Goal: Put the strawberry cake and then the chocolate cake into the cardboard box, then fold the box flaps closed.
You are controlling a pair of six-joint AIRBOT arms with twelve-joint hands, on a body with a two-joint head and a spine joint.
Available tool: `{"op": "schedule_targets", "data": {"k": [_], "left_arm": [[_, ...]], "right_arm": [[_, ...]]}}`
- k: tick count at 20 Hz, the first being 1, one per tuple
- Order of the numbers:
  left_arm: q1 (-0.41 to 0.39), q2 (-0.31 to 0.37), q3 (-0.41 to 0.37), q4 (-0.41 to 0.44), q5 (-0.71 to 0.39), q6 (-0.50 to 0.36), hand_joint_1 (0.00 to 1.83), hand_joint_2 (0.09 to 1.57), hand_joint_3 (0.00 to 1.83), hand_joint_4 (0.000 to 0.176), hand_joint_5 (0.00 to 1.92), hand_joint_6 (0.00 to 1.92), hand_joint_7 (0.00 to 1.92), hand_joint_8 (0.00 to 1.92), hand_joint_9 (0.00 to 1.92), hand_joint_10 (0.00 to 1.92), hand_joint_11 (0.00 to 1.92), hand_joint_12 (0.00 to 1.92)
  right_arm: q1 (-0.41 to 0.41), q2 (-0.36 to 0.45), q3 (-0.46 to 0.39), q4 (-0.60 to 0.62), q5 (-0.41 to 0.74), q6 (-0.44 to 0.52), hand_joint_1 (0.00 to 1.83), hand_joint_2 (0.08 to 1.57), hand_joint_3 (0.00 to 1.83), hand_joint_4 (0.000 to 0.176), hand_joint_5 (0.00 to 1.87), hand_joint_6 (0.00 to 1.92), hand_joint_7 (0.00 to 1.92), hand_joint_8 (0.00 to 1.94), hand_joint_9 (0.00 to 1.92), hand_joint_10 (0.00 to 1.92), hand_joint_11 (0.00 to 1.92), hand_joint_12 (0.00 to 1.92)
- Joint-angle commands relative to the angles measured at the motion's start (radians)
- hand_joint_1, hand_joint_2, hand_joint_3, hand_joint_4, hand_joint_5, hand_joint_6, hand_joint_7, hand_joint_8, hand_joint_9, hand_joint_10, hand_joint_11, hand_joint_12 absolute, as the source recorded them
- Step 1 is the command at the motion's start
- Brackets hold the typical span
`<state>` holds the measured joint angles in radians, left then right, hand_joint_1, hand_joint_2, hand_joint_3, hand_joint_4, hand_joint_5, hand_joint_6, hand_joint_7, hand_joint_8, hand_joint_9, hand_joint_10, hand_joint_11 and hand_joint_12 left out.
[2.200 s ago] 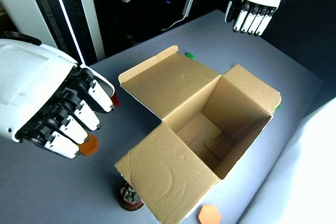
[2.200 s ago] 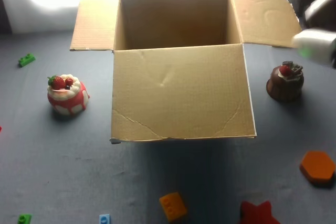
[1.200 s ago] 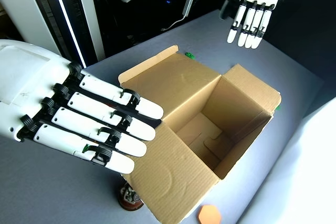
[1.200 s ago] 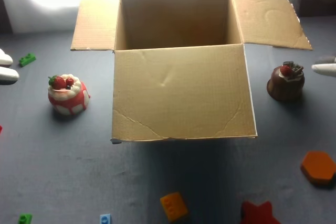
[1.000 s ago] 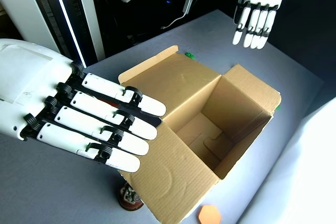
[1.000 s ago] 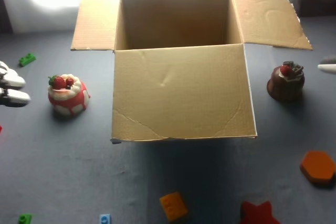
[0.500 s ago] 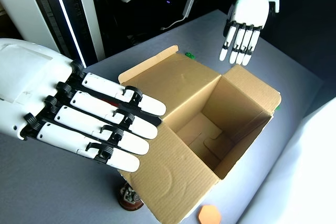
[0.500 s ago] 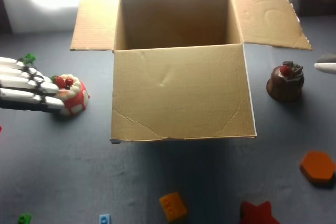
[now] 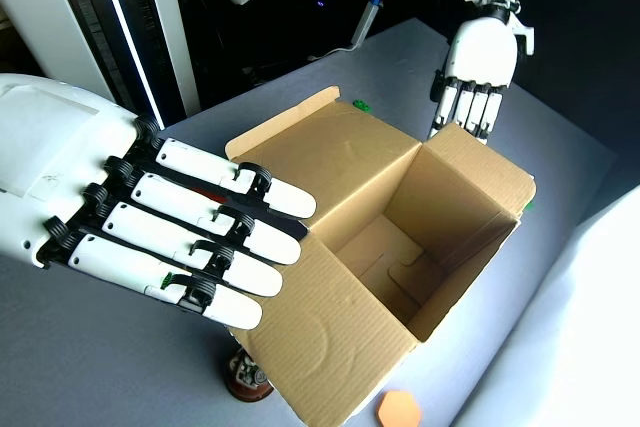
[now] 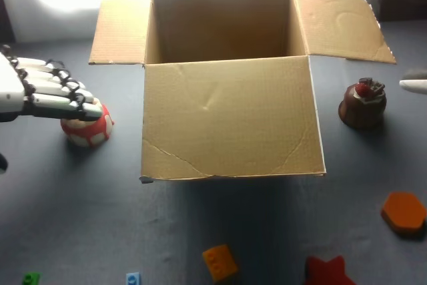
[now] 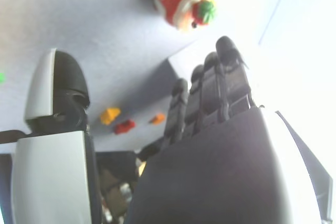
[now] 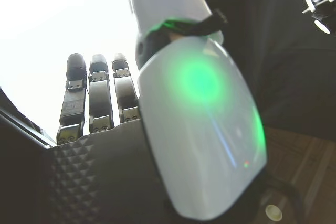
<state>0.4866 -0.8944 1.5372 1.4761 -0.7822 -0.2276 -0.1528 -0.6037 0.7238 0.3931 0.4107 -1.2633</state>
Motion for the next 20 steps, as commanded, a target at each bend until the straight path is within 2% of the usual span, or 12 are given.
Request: {"op": "schedule_targets", "data": {"k": [1,2,4,6,9,11,12,14,15,17,18,20], "left_arm": [[-0.01,-0.001,0.015,-0.058,-0.01,0.006,1.12,1.03,0.0,0.051,0.04,0.0,0.04,0.0,0.06,0.0,0.0,0.4],[-0.009,-0.015,0.03,-0.058,-0.008,0.006,1.14,1.02,0.0,0.059,0.05,0.0,0.02,0.0,0.04,0.0,0.0,0.36],[-0.01,-0.041,0.056,-0.057,-0.006,0.006,1.14,1.03,0.0,0.065,0.04,0.0,0.04,0.0,0.05,0.0,0.0,0.3],[-0.01,-0.071,0.089,-0.052,-0.005,0.006,1.12,1.03,0.0,0.066,0.03,0.0,0.02,0.0,0.04,0.0,0.0,0.31],[-0.014,-0.111,0.134,-0.045,-0.004,0.006,1.15,1.04,0.0,0.067,0.05,0.0,0.04,0.0,0.07,0.01,0.0,0.41],[-0.028,-0.14,0.165,-0.028,-0.004,0.006,1.18,1.03,0.0,0.068,0.04,0.0,0.02,0.0,0.06,0.0,0.0,0.35],[-0.037,-0.158,0.183,-0.016,-0.004,0.006,1.16,1.04,0.0,0.071,0.03,0.0,0.0,0.0,0.04,0.0,0.0,0.29],[-0.047,-0.185,0.211,-0.007,-0.004,0.006,1.12,1.06,0.01,0.079,0.01,0.0,0.0,0.0,0.04,0.0,0.0,0.28],[-0.054,-0.223,0.25,-0.002,-0.006,0.006,1.17,1.04,0.0,0.072,0.03,0.01,0.0,0.0,0.05,0.0,0.0,0.34],[-0.054,-0.236,0.262,0.0,-0.006,0.005,1.17,1.04,0.0,0.073,0.03,0.0,0.0,0.0,0.06,0.0,0.0,0.38],[-0.054,-0.242,0.266,0.001,-0.006,0.005,1.18,1.04,0.0,0.071,0.04,0.01,0.0,0.0,0.07,0.01,0.0,0.38],[-0.051,-0.257,0.275,0.005,-0.006,0.005,1.15,1.05,0.01,0.071,0.03,0.0,0.0,0.0,0.06,0.0,0.0,0.38]], "right_arm": [[0.007,0.012,0.0,-0.011,0.122,-0.005,1.12,1.09,0.02,0.063,0.0,0.0,0.04,0.0,0.02,0.0,0.0,0.04],[0.007,0.012,0.0,-0.011,0.122,-0.005,1.13,1.07,0.01,0.057,0.01,0.0,0.05,0.0,0.02,0.0,0.0,0.03],[0.007,0.012,0.0,-0.011,0.122,-0.005,1.15,1.06,0.0,0.054,0.01,0.0,0.04,0.0,0.03,0.0,0.0,0.14],[0.007,0.012,0.0,-0.011,0.122,-0.005,1.15,1.06,0.0,0.051,0.0,0.0,0.03,0.0,0.01,0.01,0.0,0.02],[0.007,0.012,0.0,-0.011,0.122,-0.005,1.14,1.05,0.0,0.048,0.01,0.0,0.05,0.01,0.02,0.01,0.02,0.02],[0.007,0.012,0.0,-0.011,0.122,-0.005,1.15,1.05,0.0,0.043,0.02,0.0,0.06,0.0,0.06,0.01,0.0,0.35],[0.007,0.012,0.0,-0.011,0.123,-0.005,1.15,1.06,0.0,0.044,0.0,0.0,0.07,0.0,0.06,0.01,0.0,0.39],[0.007,0.012,0.0,-0.011,0.123,-0.006,1.18,1.06,0.0,0.039,0.0,0.0,0.04,0.0,0.04,0.0,0.0,0.31],[0.007,0.011,0.0,-0.011,0.123,-0.006,1.18,1.06,0.0,0.04,0.0,0.0,0.06,0.0,0.06,0.01,0.0,0.41],[0.007,0.011,0.0,-0.011,0.123,-0.006,1.17,1.06,0.0,0.047,0.0,0.0,0.07,0.0,0.06,0.0,0.0,0.47],[0.007,0.011,0.0,-0.011,0.123,-0.006,1.15,1.06,0.0,0.036,0.0,0.0,0.08,0.01,0.06,0.01,0.0,0.47],[0.007,0.011,0.0,-0.011,0.123,-0.006,1.18,1.05,0.0,0.035,0.0,0.0,0.07,0.0,0.06,0.0,0.0,0.48]]}}
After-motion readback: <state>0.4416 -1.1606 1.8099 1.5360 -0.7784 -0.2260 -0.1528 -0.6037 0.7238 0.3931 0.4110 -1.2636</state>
